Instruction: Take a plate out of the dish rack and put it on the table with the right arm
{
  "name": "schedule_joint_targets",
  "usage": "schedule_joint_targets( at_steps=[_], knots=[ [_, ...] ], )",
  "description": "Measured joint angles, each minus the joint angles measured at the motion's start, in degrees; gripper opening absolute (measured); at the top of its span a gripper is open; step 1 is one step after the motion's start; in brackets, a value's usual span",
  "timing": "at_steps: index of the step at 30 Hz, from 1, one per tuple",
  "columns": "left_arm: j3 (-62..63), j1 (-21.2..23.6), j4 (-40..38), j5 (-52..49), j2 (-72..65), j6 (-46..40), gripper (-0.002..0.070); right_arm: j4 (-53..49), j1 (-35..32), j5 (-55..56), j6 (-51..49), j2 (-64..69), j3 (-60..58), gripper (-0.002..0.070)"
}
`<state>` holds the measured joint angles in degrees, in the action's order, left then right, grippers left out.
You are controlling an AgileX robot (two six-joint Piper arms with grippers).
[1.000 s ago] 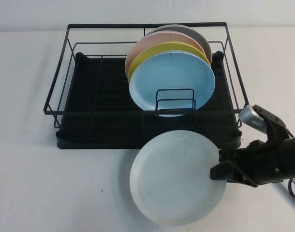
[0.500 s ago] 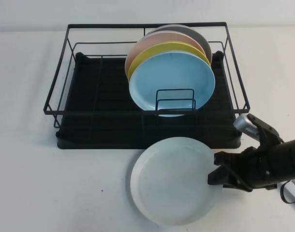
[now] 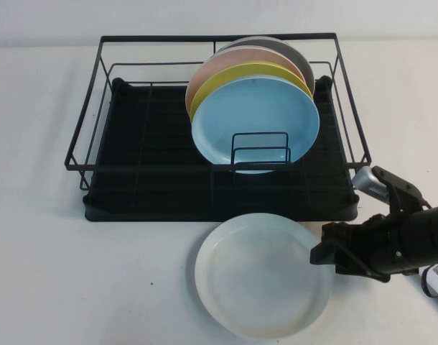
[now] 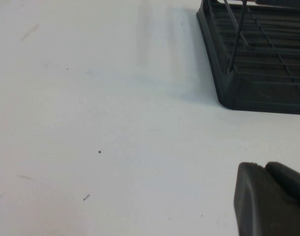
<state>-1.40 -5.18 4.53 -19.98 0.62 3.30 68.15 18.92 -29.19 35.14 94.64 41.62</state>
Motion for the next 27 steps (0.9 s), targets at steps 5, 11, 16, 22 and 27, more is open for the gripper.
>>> schedule_joint_targets(
  at_steps=[5, 11, 16, 22, 27],
  knots=[
    [0.0, 0.0, 0.0, 0.0, 0.0, 0.0, -0.0004, -2.65, 0.0, -0.21, 0.03, -2.63, 1.46, 0.0354],
    [0.0, 0.0, 0.0, 0.0, 0.0, 0.0, -0.0004, -9.06, 0.0, -1.93, 0.03, -11.33, 2.89, 0.0169],
    [0.0, 0.0, 0.0, 0.0, 0.0, 0.0, -0.0004, -16.43, 0.0, -4.96, 0.03, -21.63, 2.05, 0.0007],
    [0.0, 0.0, 0.0, 0.0, 0.0, 0.0, -0.0004, -19.09, 0.0, -6.68, 0.93, -34.13, -2.94, -0.0014],
    [0.0, 0.0, 0.0, 0.0, 0.0, 0.0, -0.0004, -21.62, 0.0, -14.07, 1.54, -42.35, -6.24, -0.0016]
  ],
)
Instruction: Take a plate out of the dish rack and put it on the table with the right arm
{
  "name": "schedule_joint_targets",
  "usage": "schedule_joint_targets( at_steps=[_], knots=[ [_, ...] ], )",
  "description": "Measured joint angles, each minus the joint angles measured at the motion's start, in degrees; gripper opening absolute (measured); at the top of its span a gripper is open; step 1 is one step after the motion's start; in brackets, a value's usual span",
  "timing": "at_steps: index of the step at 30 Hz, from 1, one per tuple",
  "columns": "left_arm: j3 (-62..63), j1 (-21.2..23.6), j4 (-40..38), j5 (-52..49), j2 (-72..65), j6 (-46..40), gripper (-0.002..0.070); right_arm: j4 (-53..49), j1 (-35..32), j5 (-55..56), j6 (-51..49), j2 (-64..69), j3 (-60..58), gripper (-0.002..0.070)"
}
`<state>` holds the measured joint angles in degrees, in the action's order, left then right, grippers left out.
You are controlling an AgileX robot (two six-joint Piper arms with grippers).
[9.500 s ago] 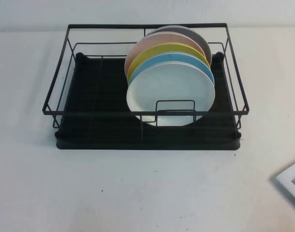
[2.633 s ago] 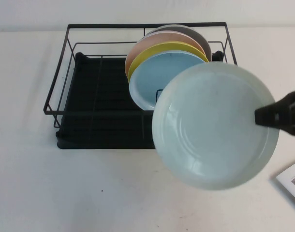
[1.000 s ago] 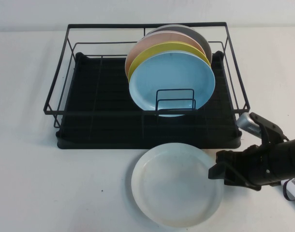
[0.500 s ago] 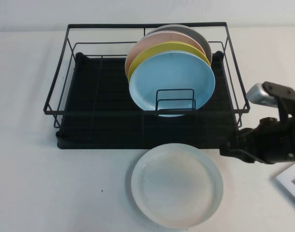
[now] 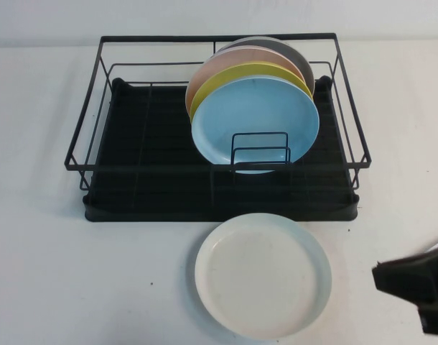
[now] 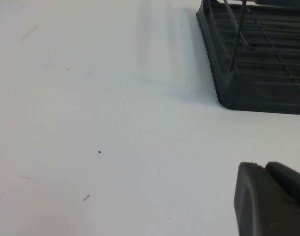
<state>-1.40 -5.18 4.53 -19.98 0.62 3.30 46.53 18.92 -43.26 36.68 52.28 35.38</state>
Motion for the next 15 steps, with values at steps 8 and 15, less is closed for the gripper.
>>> schedule_joint_targets(
  at_steps=[8, 15],
  knots=[
    [0.0, 0.0, 0.0, 0.0, 0.0, 0.0, -0.0004, -8.03, 0.0, -3.73, 0.21, -3.59, -0.1, -0.0018],
    [0.0, 0.0, 0.0, 0.0, 0.0, 0.0, -0.0004, -13.28, -2.13, 6.76, 0.21, -7.42, -3.76, -0.0018]
  ],
)
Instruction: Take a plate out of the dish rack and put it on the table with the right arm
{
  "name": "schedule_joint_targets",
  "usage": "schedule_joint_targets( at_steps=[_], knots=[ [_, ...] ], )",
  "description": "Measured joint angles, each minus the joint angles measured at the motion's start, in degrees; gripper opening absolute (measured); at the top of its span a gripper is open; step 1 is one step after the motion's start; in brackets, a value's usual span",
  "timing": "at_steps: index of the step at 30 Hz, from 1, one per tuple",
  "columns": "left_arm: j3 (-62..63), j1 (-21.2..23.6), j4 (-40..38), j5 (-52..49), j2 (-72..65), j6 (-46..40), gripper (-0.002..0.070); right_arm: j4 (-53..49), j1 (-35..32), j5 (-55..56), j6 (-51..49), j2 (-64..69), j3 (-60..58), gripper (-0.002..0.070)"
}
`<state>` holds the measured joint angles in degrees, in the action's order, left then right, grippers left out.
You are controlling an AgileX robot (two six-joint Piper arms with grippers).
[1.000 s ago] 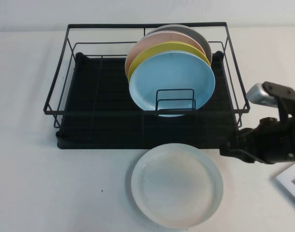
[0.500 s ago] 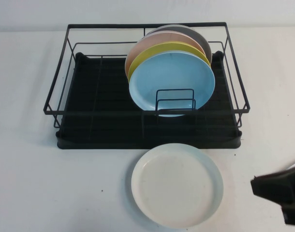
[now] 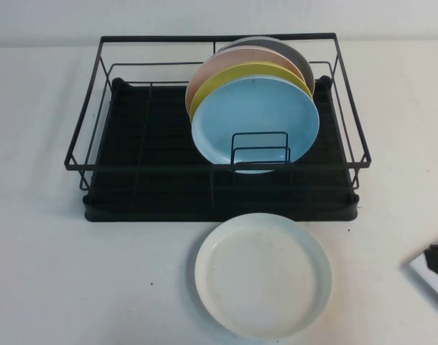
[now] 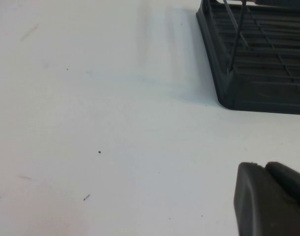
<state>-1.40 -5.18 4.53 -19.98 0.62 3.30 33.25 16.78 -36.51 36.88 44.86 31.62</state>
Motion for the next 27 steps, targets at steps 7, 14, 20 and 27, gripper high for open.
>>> schedule_joint_targets(
  at_steps=[7, 14, 20, 27],
  knots=[
    [0.0, 0.0, 0.0, 0.0, 0.0, 0.0, -0.0004, -1.23, -11.02, 18.03, 0.0, -16.81, -16.18, -0.0018],
    [0.0, 0.0, 0.0, 0.0, 0.0, 0.0, -0.0004, -1.12, -14.96, 28.61, 0.0, -34.19, -29.67, -0.0018],
    [0.0, 0.0, 0.0, 0.0, 0.0, 0.0, -0.0004, -1.0, -15.3, 29.15, 0.0, -43.99, -33.15, -0.0018],
    [0.0, 0.0, 0.0, 0.0, 0.0, 0.0, -0.0004, -0.92, -15.45, 30.21, 0.0, -45.26, -33.27, -0.0018]
  ],
)
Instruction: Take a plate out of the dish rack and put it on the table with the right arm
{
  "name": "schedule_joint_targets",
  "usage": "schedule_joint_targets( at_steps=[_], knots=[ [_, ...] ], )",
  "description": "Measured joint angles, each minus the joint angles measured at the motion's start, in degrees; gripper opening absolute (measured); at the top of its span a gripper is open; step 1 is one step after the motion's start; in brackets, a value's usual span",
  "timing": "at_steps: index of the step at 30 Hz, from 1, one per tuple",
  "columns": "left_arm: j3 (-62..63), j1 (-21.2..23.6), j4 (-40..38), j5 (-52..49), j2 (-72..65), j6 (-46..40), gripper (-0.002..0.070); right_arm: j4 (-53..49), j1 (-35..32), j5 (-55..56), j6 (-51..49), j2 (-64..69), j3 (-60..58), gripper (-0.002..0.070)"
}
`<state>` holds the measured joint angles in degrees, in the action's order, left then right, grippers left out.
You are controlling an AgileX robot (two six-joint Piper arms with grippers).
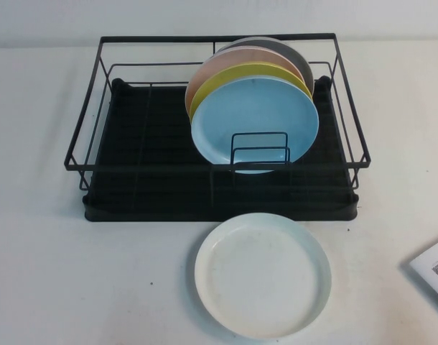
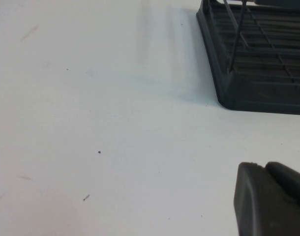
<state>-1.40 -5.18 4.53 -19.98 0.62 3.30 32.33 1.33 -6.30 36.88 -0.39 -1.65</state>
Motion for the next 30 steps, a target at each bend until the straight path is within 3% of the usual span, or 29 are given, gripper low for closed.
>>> schedule_joint_targets(
  at_steps=[11, 19, 23, 30],
  knots=[
    [0.0, 0.0, 0.0, 0.0, 0.0, 0.0, -0.0004, 1.9, 0.0, 0.02, -0.27, -0.05, 0.0, -0.0018],
    [0.0, 0.0, 0.0, 0.0, 0.0, 0.0, -0.0004, -20.2, 0.0, -8.89, -23.5, -0.05, 0.0, -0.0018],
    [0.0, 0.0, 0.0, 0.0, 0.0, 0.0, -0.0004, -22.66, 0.0, -14.75, -26.12, -0.05, 0.0, -0.0018],
    [0.0, 0.0, 0.0, 0.0, 0.0, 0.0, -0.0004, -23.01, 0.0, -15.4, -26.66, -0.05, 0.1, -0.0018]
  ],
)
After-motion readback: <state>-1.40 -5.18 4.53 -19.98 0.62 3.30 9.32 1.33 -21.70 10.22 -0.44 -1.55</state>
